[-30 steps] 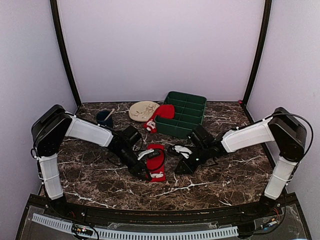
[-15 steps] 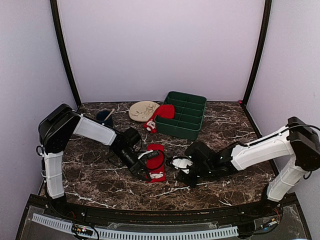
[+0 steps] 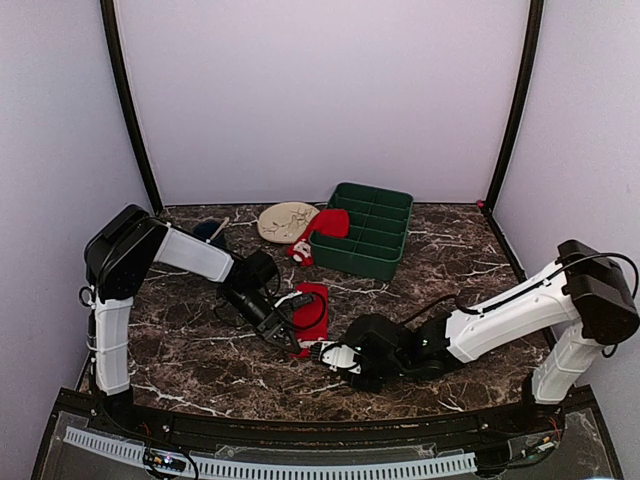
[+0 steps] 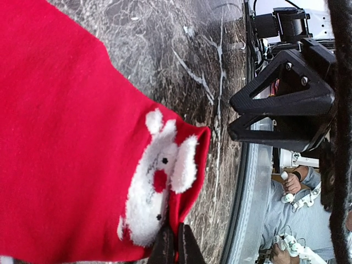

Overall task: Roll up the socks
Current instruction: Roll the sock at the center of the board.

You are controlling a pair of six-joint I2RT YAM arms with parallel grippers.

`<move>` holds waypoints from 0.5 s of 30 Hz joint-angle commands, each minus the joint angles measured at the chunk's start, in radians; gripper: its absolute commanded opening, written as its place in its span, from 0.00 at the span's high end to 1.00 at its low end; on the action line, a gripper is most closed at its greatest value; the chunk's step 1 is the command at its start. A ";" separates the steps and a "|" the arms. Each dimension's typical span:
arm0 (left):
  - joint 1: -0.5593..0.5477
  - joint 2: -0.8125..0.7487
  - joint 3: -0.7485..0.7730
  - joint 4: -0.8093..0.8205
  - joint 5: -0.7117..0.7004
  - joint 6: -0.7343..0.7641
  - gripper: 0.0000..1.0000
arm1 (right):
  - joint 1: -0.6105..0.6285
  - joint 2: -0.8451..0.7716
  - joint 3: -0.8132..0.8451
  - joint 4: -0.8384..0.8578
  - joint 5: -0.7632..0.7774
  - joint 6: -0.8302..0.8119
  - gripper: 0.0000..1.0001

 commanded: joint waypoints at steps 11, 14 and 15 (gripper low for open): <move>0.004 0.042 0.035 -0.113 0.059 0.066 1.00 | 0.087 0.170 0.124 0.094 0.253 -0.251 0.62; 0.004 0.056 0.040 -0.131 0.071 0.074 1.00 | 0.098 0.185 0.113 0.138 0.296 -0.305 0.62; 0.004 0.057 0.040 -0.135 0.072 0.078 1.00 | 0.097 0.192 0.111 0.147 0.301 -0.318 0.62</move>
